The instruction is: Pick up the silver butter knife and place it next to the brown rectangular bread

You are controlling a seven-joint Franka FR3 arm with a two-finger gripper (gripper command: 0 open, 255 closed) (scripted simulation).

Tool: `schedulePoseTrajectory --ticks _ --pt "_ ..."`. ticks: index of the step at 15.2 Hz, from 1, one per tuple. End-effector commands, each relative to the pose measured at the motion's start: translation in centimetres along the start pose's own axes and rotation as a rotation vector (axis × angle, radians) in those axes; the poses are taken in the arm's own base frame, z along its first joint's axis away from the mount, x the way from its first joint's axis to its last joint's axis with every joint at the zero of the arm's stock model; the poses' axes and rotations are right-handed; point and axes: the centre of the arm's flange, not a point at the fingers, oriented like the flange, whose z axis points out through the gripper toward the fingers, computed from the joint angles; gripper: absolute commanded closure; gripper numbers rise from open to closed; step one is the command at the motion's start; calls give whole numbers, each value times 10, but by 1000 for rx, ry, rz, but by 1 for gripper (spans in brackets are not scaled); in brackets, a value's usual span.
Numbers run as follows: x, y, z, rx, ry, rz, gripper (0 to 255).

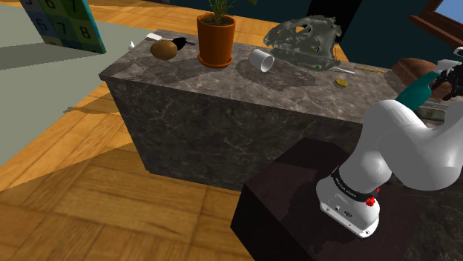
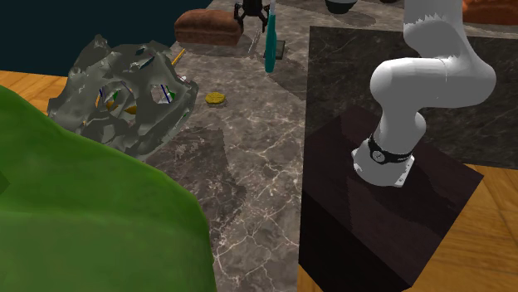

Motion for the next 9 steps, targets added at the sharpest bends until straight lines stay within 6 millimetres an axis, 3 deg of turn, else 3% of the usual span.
schedulePoseTrajectory --ticks 1,2,9 --pt "1 0 -25 0 0 0 0" --pt "1 0 -35 0 0 0 0" --pt "1 0 -35 0 0 0 0"
